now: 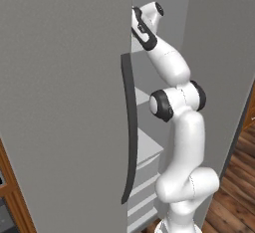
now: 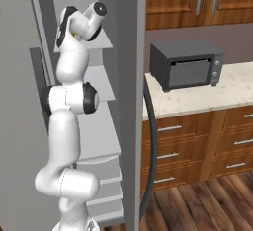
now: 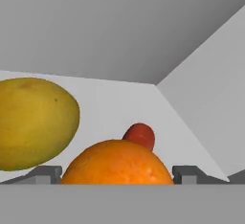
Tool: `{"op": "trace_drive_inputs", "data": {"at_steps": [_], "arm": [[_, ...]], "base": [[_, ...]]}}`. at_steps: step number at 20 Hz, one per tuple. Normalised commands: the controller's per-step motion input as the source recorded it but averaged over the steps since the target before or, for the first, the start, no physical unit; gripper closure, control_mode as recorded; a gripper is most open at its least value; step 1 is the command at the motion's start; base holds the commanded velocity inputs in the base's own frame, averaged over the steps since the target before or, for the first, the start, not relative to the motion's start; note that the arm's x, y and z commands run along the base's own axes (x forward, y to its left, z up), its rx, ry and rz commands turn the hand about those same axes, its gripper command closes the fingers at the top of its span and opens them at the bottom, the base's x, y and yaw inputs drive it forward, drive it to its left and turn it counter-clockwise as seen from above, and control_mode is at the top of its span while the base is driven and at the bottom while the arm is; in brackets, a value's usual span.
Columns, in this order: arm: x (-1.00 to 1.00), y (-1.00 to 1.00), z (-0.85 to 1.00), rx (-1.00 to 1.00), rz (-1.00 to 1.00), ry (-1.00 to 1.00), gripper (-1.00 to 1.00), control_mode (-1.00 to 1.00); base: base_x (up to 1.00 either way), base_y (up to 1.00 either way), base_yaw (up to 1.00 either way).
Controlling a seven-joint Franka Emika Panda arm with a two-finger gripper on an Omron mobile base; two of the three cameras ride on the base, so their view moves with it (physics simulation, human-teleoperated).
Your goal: Take the orange and tangerine from the second highest rack and move them to the highest rack where the lemon and carrot are located, to maximize freezer space. Close the freezer door after rearranging.
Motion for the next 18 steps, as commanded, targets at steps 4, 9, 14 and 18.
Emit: {"op": "trace_drive_inputs", "data": {"at_steps": [4, 9, 14, 18], "arm": [[-0.01, 0.0, 0.0, 0.0, 0.0, 0.0, -1.0, -1.0], [-0.22, 0.0, 0.0, 0.0, 0.0, 0.0, -1.0, -1.0], [-0.4, 0.0, 0.0, 0.0, 0.0, -0.07, -1.0, -1.0], [-0.73, 0.0, 0.0, 0.0, 0.0, -0.16, -1.0, -1.0]], "base": [[0.0, 0.0, 0.0], [0.0, 0.0, 0.0], [0.0, 0.0, 0.0], [0.0, 0.0, 0.0]]}}
